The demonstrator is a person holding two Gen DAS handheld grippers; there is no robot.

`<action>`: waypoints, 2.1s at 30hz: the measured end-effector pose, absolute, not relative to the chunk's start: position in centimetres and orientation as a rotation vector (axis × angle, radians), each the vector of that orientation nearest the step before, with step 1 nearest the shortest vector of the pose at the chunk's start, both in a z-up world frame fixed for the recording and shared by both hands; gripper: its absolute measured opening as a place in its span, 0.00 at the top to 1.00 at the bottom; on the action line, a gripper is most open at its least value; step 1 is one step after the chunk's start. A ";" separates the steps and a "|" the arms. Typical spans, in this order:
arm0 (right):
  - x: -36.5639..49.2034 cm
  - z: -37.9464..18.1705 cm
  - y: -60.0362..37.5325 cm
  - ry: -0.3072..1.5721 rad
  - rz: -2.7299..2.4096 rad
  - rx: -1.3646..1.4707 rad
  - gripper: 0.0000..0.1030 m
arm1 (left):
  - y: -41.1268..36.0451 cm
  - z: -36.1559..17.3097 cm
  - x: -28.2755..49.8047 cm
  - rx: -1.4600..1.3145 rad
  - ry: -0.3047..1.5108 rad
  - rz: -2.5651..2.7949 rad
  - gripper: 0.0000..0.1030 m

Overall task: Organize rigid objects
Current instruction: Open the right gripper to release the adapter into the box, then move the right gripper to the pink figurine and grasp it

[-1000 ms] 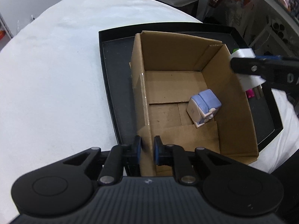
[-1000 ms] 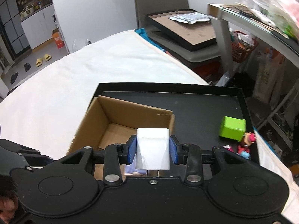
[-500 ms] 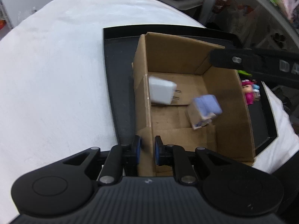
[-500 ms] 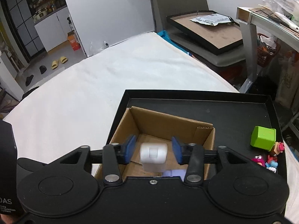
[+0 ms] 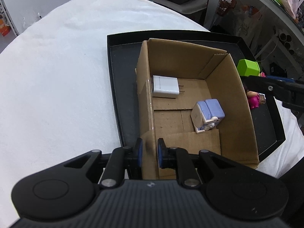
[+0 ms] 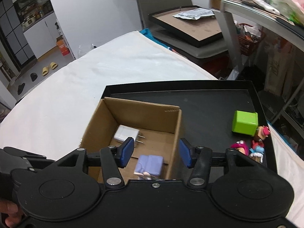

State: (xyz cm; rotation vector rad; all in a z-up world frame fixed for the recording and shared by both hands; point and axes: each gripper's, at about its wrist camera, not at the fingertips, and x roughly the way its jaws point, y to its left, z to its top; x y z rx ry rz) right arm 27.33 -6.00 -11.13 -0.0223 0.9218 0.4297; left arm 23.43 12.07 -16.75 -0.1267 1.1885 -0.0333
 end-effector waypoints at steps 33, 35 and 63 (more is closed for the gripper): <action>26.9 -15.5 -17.9 0.887 0.297 0.056 0.14 | 9.5 -15.3 23.2 -0.009 1.144 0.093 0.47; 27.0 -16.0 -18.3 0.882 0.290 0.058 0.14 | 9.6 -15.2 23.3 -0.019 1.142 0.099 0.47; 30.0 -23.7 -18.7 0.903 0.248 0.148 0.36 | 7.0 -15.9 25.6 0.096 1.172 0.147 0.43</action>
